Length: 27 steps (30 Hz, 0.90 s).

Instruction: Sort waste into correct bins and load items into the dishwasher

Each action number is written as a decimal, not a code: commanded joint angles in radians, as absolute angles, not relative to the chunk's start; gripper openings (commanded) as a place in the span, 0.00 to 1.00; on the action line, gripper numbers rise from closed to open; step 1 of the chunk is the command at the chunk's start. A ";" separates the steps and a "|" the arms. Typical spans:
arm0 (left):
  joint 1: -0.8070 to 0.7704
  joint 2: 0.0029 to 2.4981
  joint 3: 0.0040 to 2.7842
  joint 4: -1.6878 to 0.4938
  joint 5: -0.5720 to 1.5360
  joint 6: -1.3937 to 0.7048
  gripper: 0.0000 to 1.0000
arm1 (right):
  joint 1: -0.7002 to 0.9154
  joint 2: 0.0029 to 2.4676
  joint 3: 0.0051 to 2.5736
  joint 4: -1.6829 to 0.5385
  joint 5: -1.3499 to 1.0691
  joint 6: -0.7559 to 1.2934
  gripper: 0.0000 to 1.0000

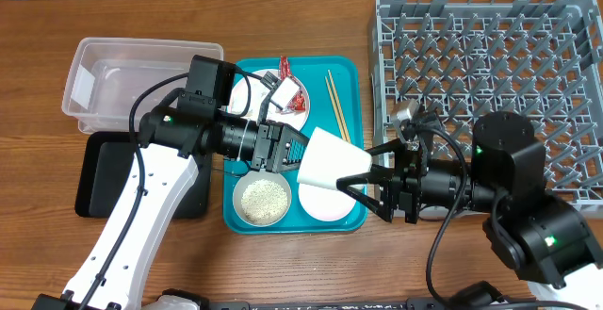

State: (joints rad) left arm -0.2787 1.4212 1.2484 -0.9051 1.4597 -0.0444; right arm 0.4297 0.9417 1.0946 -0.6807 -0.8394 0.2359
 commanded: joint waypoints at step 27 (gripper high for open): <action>-0.323 1.419 1.259 -1.032 0.643 -0.172 0.74 | 0.437 0.987 1.161 -1.339 0.244 0.659 0.55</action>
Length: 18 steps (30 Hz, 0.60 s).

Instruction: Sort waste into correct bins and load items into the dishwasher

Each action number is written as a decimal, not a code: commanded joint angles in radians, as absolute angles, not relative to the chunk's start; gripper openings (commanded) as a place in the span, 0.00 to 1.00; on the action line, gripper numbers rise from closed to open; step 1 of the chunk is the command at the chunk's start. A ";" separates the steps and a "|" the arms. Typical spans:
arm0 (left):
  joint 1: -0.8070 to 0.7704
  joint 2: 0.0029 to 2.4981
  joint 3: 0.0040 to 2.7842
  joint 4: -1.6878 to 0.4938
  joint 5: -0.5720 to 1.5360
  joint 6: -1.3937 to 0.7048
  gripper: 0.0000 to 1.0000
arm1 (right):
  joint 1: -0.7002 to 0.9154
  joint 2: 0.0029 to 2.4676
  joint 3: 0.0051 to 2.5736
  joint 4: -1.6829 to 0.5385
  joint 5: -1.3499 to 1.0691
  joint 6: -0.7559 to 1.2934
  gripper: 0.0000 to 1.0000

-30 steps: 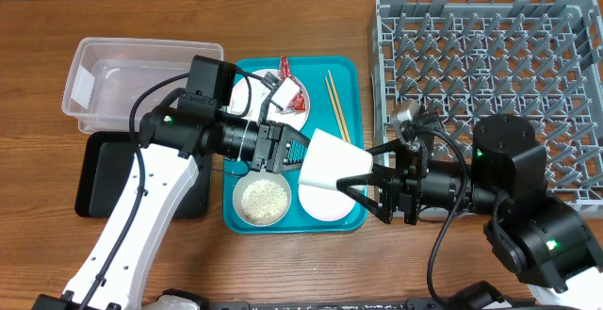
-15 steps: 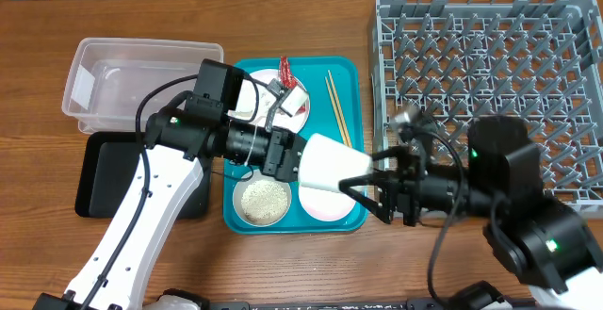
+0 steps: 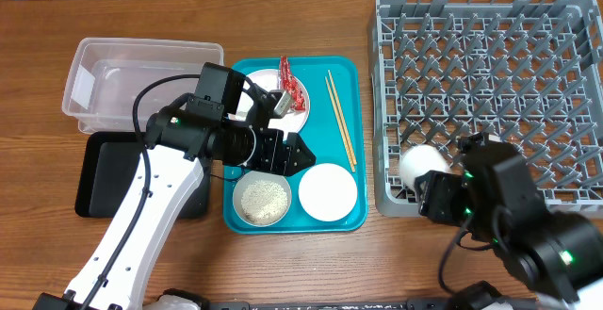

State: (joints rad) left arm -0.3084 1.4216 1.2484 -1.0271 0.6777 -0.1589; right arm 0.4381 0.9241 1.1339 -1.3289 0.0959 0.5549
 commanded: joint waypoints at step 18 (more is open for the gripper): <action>-0.337 1.419 1.259 -1.097 0.567 -0.167 0.68 | 0.437 1.304 1.224 -1.305 0.155 0.647 1.00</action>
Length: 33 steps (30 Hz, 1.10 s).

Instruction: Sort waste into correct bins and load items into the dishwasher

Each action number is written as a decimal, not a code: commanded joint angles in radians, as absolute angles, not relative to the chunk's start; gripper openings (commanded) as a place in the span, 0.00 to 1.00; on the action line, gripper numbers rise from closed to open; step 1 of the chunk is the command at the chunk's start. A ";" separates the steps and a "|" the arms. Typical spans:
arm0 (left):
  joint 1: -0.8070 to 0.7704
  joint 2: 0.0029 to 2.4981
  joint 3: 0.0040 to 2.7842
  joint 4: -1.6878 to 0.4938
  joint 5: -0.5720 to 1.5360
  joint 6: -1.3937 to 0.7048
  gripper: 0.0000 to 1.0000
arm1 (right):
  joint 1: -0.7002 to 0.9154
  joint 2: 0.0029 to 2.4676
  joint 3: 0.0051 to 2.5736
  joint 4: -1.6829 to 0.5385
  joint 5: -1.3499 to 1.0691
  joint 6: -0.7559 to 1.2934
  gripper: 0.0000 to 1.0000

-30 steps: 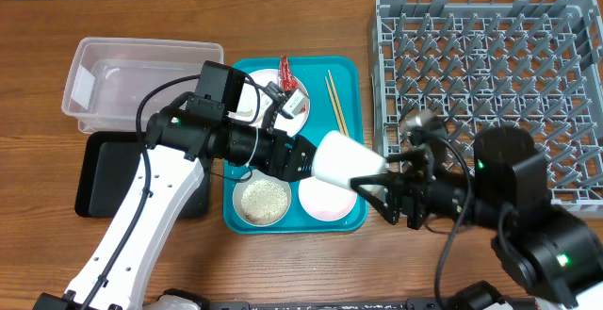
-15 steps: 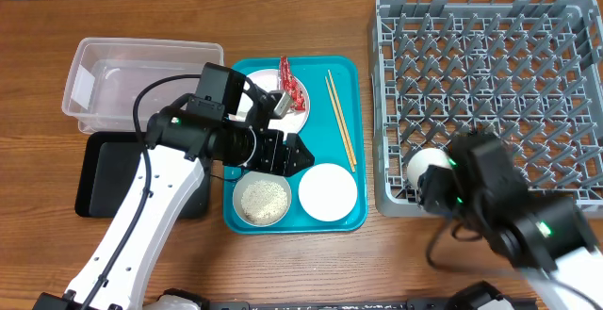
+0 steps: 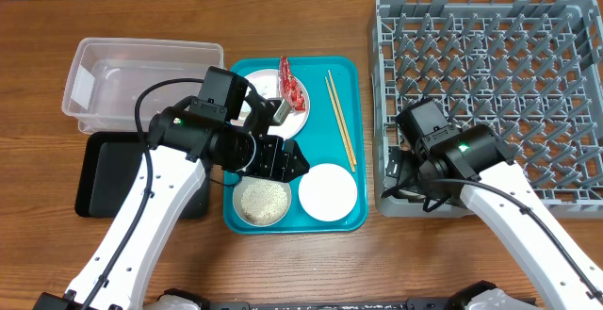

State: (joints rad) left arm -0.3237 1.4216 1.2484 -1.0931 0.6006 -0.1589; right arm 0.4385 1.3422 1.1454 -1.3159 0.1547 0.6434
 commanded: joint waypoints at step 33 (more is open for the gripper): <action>-0.576 1.604 0.896 -0.629 -0.044 -0.786 0.04 | 0.437 1.106 1.493 -1.334 0.047 0.541 1.00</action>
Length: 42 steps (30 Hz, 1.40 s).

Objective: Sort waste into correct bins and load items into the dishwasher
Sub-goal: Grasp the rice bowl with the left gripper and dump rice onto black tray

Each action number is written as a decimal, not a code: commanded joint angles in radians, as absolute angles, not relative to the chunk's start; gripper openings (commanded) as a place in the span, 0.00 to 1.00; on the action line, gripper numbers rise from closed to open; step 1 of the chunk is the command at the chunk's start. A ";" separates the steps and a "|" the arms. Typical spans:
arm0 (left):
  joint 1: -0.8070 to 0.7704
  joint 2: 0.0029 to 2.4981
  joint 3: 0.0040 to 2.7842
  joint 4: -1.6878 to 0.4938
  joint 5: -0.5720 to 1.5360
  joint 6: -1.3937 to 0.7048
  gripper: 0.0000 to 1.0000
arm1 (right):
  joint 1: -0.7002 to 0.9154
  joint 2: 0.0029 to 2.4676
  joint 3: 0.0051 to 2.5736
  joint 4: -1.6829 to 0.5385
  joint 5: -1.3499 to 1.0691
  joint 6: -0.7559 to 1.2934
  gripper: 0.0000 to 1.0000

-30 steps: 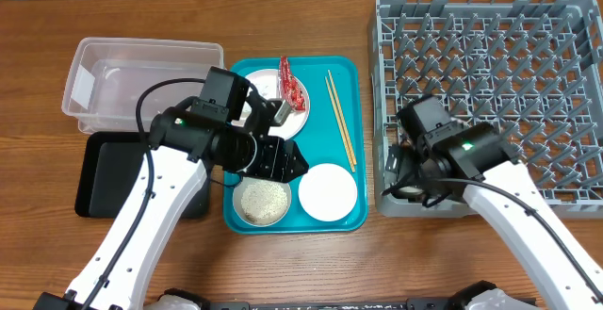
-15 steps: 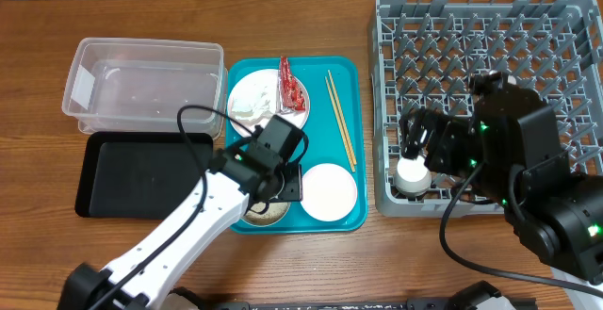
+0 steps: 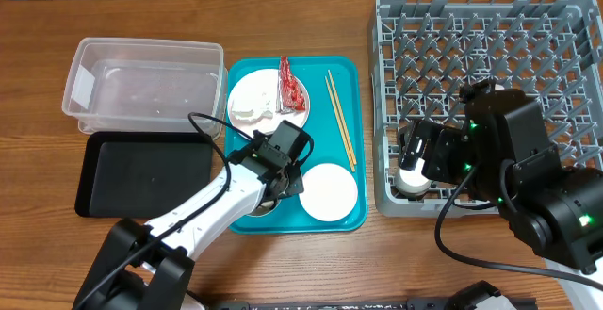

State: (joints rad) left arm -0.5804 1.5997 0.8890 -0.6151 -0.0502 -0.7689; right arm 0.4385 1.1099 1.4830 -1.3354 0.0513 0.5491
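Observation:
A white cup [image 3: 412,175] sits in the near-left corner of the grey dish rack [image 3: 490,27]. My right gripper [image 3: 415,152] hangs just above it, jaws apart. On the teal tray [image 3: 316,84], my left gripper [image 3: 279,180] is down over the rice bowl [image 3: 251,208], covering most of it; its jaws are hidden. The tray also holds a white plate [image 3: 252,98] with a red wrapper [image 3: 290,86], chopsticks [image 3: 340,122] and a white round dish [image 3: 329,191].
A clear plastic bin [image 3: 141,82] stands at the back left, with a black tray [image 3: 141,171] in front of it. The dish rack fills the right side, its tines upright.
My left arm has swung round and dropped onto the rice bowl. My right arm has drawn back to the right, and the white cup now shows in the rack's near-left corner.
My left gripper held the white cup out over the tray, with my right gripper open around it. Then the right gripper had the cup at the rack's near-left corner and bent low there. Now the cup rests in the rack and the left gripper is at the rice bowl.

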 commanded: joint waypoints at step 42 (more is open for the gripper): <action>0.622 1.822 1.043 -1.152 1.567 0.390 0.04 | 0.437 1.106 1.493 -1.365 0.049 0.516 1.00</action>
